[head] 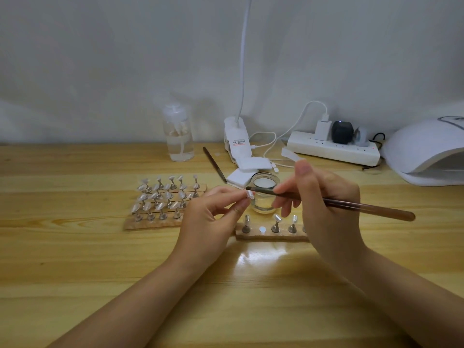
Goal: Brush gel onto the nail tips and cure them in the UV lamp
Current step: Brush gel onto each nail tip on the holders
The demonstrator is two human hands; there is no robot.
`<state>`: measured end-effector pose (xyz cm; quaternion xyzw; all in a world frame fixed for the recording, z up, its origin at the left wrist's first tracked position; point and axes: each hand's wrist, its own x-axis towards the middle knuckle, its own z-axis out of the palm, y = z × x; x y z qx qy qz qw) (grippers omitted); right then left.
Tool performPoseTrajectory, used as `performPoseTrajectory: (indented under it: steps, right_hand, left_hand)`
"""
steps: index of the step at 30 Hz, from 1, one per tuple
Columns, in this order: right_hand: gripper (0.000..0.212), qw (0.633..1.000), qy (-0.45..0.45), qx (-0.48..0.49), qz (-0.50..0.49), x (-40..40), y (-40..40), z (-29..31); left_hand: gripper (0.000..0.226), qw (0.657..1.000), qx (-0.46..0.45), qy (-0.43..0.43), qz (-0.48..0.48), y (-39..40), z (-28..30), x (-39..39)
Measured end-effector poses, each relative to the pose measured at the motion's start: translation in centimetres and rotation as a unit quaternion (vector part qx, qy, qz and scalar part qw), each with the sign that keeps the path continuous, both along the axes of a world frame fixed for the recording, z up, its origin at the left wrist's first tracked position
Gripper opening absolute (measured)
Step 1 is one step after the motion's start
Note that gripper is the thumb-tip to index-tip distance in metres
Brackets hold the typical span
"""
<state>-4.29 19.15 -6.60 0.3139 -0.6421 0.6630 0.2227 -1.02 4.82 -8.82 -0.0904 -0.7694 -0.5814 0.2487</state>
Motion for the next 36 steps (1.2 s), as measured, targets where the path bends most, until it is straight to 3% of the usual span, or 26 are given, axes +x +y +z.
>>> performPoseTrajectory:
  steps: [15,36]
  right_hand:
    - [0.046,0.999,-0.037,-0.03,-0.006,0.2,0.08,-0.08]
    - [0.043,0.999,-0.053,-0.002,-0.005,0.01,-0.22,-0.16]
  left_hand:
    - [0.026,1.0,0.002,-0.014,0.005,-0.09,-0.06,-0.01]
    - [0.024,1.0,-0.007,-0.005,0.006,0.0,-0.02,-0.02]
